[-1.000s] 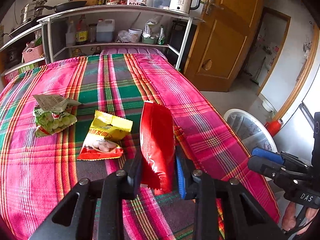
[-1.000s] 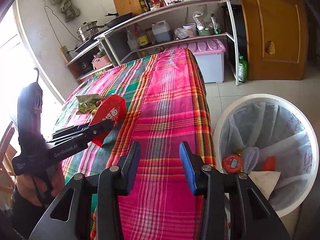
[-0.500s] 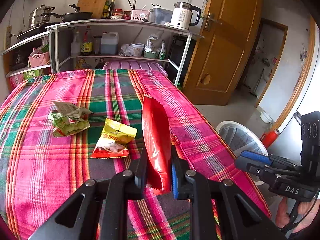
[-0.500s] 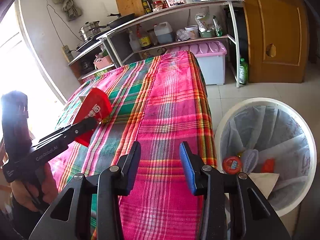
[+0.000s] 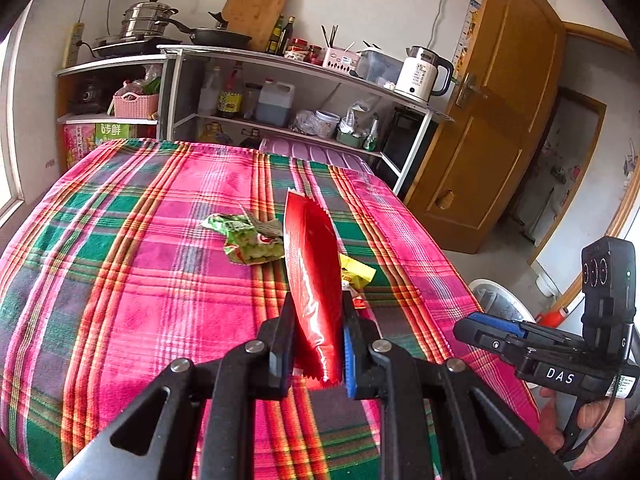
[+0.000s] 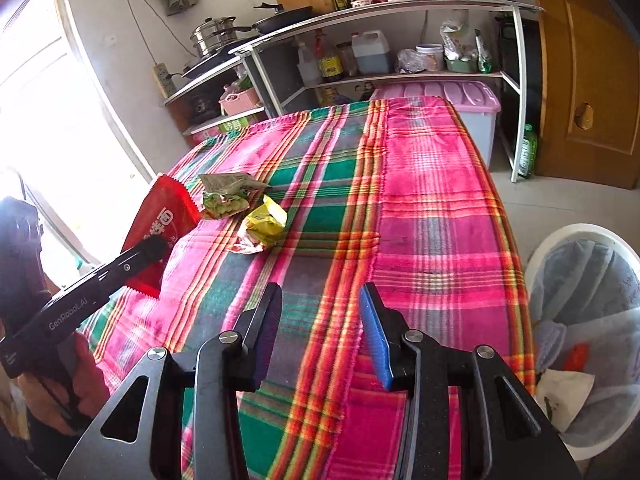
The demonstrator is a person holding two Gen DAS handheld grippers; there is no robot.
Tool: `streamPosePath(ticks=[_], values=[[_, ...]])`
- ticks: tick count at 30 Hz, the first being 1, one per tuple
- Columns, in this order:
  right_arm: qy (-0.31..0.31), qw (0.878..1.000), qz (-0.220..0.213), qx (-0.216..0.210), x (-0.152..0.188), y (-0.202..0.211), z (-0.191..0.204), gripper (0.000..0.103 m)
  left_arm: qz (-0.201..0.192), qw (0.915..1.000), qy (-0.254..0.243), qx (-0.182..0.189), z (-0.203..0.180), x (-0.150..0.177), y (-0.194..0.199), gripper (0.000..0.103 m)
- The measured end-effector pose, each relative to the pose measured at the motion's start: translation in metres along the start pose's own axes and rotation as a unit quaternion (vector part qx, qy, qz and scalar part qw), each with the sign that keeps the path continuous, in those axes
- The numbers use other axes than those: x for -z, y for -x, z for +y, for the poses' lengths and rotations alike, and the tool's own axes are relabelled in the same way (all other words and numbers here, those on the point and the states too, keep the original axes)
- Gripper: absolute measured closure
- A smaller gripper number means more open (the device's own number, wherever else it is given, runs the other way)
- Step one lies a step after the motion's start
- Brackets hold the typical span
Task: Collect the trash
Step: 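Grasp the yellow snack bag with the right tool while the left tool holds the red bag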
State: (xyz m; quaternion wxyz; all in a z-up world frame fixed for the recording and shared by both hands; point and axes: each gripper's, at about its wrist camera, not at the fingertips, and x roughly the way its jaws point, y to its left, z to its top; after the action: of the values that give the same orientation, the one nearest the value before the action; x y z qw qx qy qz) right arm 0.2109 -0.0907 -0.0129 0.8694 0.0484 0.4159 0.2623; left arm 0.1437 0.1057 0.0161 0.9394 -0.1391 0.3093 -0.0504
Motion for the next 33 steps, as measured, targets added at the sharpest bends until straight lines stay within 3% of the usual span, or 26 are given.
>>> streamPosePath(ticks=[10, 13, 24, 30, 31, 33], values=[[0.005, 1.000, 0.020, -0.019, -0.024, -0.043, 0.032, 0.061, -0.015, 0.9996, 0.023, -0.005, 0.034, 0.005, 0.014, 0.083], [0.002, 1.000, 0.022, -0.020, -0.032, -0.055, 0.037, 0.055, -0.020, 0.9994, 0.029, -0.007, 0.042, 0.005, 0.017, 0.083], [-0.019, 0.999, 0.046, -0.001, -0.046, -0.095, 0.044, 0.054, -0.025, 0.9988, 0.042, -0.009, 0.060, 0.006, 0.020, 0.083], [-0.001, 0.999, 0.050, 0.013, -0.047, -0.104, 0.051, 0.054, -0.022, 0.9987, 0.045, -0.009, 0.065, 0.005, 0.018, 0.083], [0.004, 0.999, 0.049, 0.015, -0.047, -0.104, 0.052, 0.056, -0.021, 0.9987, 0.045, -0.009, 0.065, 0.005, 0.018, 0.083], [0.009, 0.999, 0.048, 0.018, -0.046, -0.103, 0.053, 0.072, -0.020, 0.9988, 0.043, -0.008, 0.064, 0.005, 0.016, 0.083]])
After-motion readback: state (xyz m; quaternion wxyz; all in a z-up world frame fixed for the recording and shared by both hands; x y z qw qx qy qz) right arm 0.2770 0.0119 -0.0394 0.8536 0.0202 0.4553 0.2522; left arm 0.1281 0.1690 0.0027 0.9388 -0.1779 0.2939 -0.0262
